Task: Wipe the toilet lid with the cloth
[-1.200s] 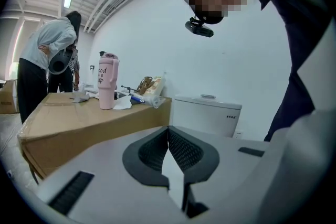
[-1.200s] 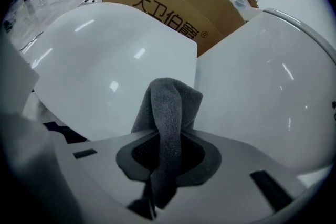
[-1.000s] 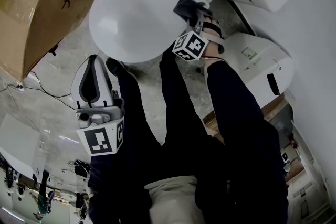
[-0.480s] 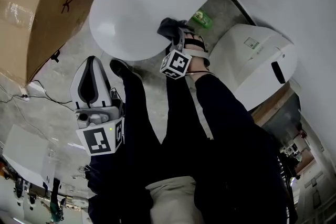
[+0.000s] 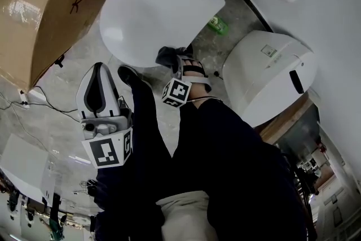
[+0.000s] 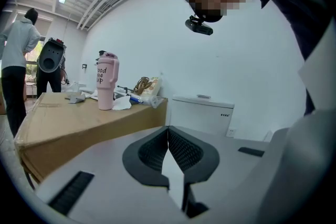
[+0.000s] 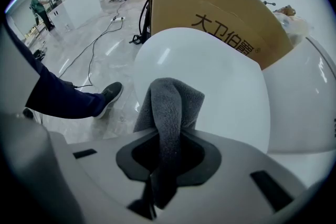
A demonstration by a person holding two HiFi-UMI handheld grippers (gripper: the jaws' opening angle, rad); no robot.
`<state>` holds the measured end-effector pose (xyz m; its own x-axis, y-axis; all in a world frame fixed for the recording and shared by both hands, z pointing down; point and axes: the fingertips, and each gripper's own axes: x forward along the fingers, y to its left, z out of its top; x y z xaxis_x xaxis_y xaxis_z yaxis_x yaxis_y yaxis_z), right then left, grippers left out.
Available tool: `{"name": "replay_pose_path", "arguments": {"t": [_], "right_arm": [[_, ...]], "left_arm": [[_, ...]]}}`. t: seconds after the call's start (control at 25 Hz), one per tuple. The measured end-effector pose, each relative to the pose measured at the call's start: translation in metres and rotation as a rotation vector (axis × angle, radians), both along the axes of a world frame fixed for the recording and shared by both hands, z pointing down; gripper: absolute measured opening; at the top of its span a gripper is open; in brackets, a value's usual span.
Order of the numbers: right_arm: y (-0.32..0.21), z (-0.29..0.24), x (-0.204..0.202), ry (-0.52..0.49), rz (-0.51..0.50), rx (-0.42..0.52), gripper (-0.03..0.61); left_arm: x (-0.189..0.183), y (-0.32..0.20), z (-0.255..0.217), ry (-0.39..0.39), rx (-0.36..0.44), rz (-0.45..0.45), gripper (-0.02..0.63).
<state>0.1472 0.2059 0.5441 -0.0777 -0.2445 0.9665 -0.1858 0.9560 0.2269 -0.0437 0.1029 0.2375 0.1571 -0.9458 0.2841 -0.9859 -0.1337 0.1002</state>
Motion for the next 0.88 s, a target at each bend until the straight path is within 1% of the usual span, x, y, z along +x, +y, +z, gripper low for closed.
{"name": "replay_pose_path", "arguments": {"t": [0.08,0.24,0.32,0.4,0.48,0.64,0.76,0.88], "right_arm": [[0.006,0.000,-0.004,-0.010,0.030,-0.045,0.066],[0.013,-0.001,-0.006,-0.029,0.114,-0.183,0.066],[0.009,-0.004,-0.005,-0.040,0.175,-0.246,0.066],[-0.006,-0.011,-0.004,-0.062,0.243,-0.270,0.066],[-0.035,-0.022,-0.002,-0.082,0.263,-0.228,0.066],[-0.112,-0.040,0.010,-0.088,0.242,-0.092,0.066],[-0.178,-0.047,0.024,-0.057,0.217,0.003,0.066],[-0.238,-0.052,0.036,-0.006,0.174,0.108,0.066]], "left_arm": [[-0.001,-0.001,0.001,0.001,-0.002,-0.004,0.015],[-0.001,-0.003,0.001,0.002,-0.004,-0.007,0.015],[-0.001,-0.006,0.000,0.000,-0.003,-0.002,0.015],[-0.002,-0.009,0.000,-0.005,-0.003,0.001,0.015],[-0.005,-0.011,0.001,-0.007,-0.006,-0.010,0.015],[-0.007,-0.014,0.003,-0.008,-0.011,-0.028,0.015],[-0.008,-0.016,0.004,-0.014,-0.017,-0.041,0.015],[-0.013,-0.016,0.005,-0.016,-0.019,-0.073,0.015]]}}
